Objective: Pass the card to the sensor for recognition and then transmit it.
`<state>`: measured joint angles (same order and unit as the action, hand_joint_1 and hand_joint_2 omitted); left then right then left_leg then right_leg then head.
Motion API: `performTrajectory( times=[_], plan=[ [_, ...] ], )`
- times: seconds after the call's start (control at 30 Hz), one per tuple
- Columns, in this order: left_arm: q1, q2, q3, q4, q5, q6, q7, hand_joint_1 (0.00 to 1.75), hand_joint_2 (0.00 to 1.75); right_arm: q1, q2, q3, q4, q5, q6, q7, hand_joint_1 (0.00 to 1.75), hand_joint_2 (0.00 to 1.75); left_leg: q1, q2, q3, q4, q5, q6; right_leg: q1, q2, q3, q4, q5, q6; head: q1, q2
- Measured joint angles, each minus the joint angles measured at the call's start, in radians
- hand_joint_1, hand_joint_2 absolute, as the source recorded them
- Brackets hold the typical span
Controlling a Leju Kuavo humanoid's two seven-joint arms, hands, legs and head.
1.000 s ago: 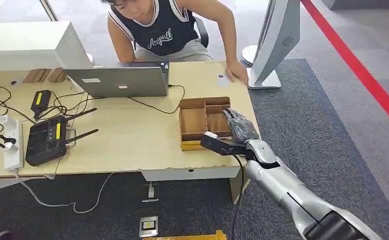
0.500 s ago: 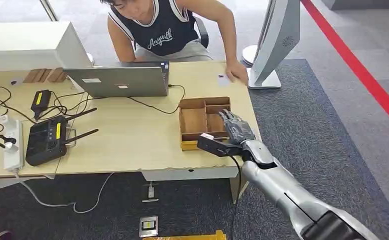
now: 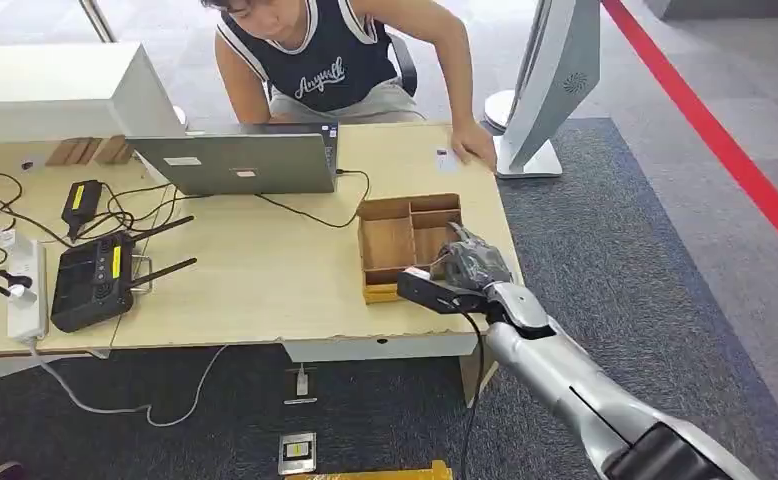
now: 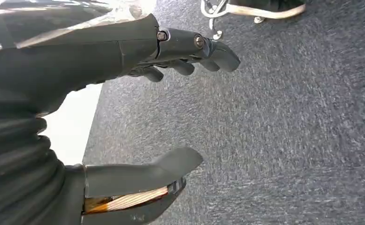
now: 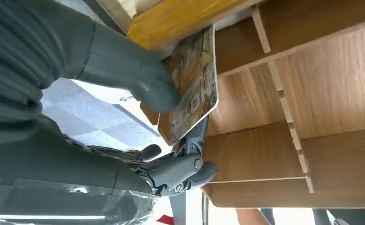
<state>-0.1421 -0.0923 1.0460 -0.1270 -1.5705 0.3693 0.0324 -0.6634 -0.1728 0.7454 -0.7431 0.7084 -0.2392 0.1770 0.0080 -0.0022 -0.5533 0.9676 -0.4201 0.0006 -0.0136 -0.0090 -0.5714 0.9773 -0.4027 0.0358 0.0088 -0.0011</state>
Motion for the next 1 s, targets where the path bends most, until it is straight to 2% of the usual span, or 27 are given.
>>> performTrajectory(
  times=[0.57,0.8,0.9,1.0],
  plan=[
    [0.0,0.0,0.0,0.0,0.0,-0.003,-0.002,0.0,1.75,0.005,-0.01,-0.001,-0.003,-0.005,-0.005,0.006,1.75,1.75,0.0,0.0,0.0,0.0,0.0,0.0,0.0,0.0,0.0,0.0,0.0,0.0,0.0,0.0],
    [0.0,0.0,0.0,0.0,0.0,-0.001,-0.004,0.0,1.75,0.007,-0.015,-0.011,-0.036,-0.007,-0.09,0.014,1.75,1.75,0.0,0.0,0.0,0.0,0.0,0.0,0.0,0.0,0.0,0.0,0.0,0.0,0.0,0.0],
    [0.0,-0.001,0.0,0.0,0.0,0.003,-0.007,0.0,1.75,-0.006,-0.029,-0.029,-0.089,-0.002,-0.133,0.042,1.75,1.75,0.0,0.0,0.0,0.0,0.0,0.0,0.0,0.0,0.0,0.0,0.0,0.0,0.0,0.0],
    [0.0,-0.002,-0.001,0.0,0.0,0.005,-0.015,0.0,1.75,-0.037,-0.047,-0.058,-0.16,0.008,-0.13,0.081,1.75,1.75,0.0,0.0,0.0,0.0,0.0,0.0,0.0,0.0,0.0,0.0,0.0,0.0,0.0,0.0]
  ],
)
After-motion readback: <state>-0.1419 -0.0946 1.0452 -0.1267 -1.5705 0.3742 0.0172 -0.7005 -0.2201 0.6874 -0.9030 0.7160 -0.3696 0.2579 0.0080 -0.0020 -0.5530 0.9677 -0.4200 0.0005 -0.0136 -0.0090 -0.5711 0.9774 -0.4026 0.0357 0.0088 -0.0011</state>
